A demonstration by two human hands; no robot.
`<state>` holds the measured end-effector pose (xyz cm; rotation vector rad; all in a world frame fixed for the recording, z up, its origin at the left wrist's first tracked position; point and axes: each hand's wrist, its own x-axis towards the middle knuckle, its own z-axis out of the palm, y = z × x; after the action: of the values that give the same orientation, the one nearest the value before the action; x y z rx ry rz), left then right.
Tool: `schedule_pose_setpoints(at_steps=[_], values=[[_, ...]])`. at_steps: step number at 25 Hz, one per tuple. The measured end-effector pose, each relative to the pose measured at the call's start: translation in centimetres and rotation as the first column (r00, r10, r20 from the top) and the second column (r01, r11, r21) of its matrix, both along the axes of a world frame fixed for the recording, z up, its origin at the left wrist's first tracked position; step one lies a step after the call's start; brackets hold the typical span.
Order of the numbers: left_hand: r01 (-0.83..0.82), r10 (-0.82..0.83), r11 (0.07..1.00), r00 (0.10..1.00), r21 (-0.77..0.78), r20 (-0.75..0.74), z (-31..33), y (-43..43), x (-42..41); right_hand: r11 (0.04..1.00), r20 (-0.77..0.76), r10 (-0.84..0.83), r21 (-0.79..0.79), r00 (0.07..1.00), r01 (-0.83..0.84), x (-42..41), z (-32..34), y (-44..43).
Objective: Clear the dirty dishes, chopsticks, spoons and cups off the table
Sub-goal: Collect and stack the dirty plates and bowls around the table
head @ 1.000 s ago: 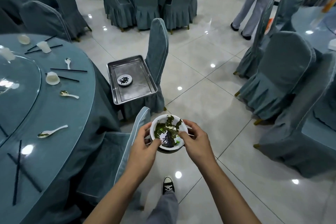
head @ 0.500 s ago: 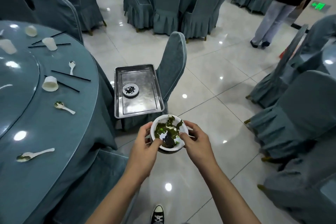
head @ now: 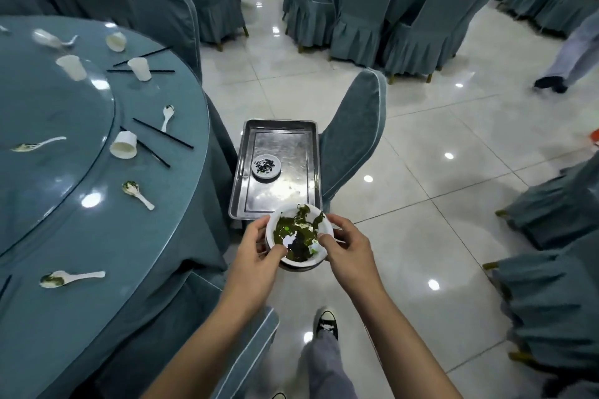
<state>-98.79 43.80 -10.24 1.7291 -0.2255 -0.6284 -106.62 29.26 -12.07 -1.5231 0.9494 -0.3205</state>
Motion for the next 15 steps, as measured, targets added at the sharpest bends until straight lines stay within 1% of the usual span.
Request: schedule_pose_setpoints(at_steps=[6, 11, 15], values=[[-0.17, 0.171, 0.983, 0.985, 0.067, -0.008, -0.9, -4.0, 3.0, 0.98, 0.002, 0.188, 0.062, 0.982, -0.188, 6.3, -1.3, -5.6], [-0.305, 0.307, 0.946, 0.952, 0.113, -0.003, -1.6, -8.4, 6.1, 0.943, -0.027, 0.33, 0.051, 0.943, -0.329, 10.8, -2.3, -10.6], [-0.356, 0.357, 0.927, 0.934, 0.121, 0.016, -1.9, -11.6, 7.8, 0.913, -0.027, 0.404, 0.07, 0.914, -0.401, 13.6, -2.3, -14.4]])
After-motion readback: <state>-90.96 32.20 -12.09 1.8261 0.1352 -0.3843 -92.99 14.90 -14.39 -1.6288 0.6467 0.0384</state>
